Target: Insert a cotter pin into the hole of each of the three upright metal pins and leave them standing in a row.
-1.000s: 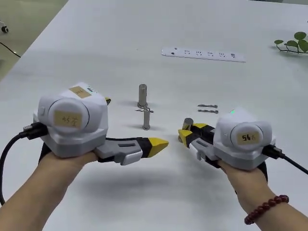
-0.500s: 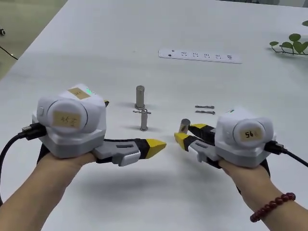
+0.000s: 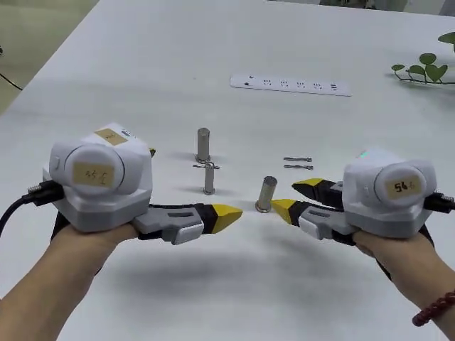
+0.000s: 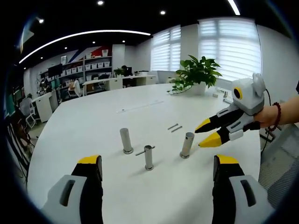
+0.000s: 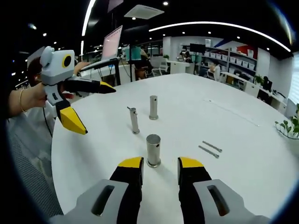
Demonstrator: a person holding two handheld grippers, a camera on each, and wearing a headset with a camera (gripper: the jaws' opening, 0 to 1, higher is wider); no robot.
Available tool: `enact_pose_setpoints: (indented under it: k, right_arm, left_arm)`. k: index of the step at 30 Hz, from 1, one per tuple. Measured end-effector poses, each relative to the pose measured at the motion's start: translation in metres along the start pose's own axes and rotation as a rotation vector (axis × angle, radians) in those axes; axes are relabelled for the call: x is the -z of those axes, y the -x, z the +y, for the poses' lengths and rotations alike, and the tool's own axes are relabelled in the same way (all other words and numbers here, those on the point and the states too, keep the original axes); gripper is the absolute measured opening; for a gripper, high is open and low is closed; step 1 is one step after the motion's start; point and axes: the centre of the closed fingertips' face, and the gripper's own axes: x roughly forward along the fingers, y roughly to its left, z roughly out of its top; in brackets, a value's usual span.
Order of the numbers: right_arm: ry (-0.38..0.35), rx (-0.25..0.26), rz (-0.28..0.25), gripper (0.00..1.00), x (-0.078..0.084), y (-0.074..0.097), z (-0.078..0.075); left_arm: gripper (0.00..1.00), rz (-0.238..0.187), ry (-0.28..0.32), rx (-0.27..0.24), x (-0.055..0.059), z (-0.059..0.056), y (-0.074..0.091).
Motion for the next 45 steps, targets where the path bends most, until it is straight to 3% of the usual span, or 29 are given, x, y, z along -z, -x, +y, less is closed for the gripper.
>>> enact_pose_setpoints:
  k: [8, 17, 23, 29, 36, 45]
  right_arm:
    - [0.074, 0.0, 0.106, 0.23, 0.004, 0.003, -0.022]
    - [0.121, -0.023, 0.18, 0.23, 0.006, -0.001, -0.036]
    - [0.187, -0.042, 0.215, 0.22, -0.003, -0.003, -0.046]
    - [0.243, -0.065, 0.272, 0.21, -0.002, -0.014, -0.064]
    - [0.32, -0.095, 0.375, 0.19, 0.01, -0.028, -0.079]
    - [0.315, -0.133, 0.435, 0.16, 0.02, -0.045, -0.09]
  left_arm:
    - [0.98, -0.008, -0.007, 0.001, -0.002, -0.001, 0.0]
    - [0.98, -0.006, -0.007, -0.001, -0.002, -0.001, 0.002]
    - [0.98, -0.004, -0.011, 0.009, -0.002, -0.004, 0.001]
    - [0.98, 0.003, -0.017, 0.018, -0.001, -0.006, -0.001]
    - [0.97, 0.015, -0.022, 0.033, 0.002, -0.009, -0.003]
    - [0.96, 0.026, -0.018, 0.035, 0.005, -0.007, -0.003]
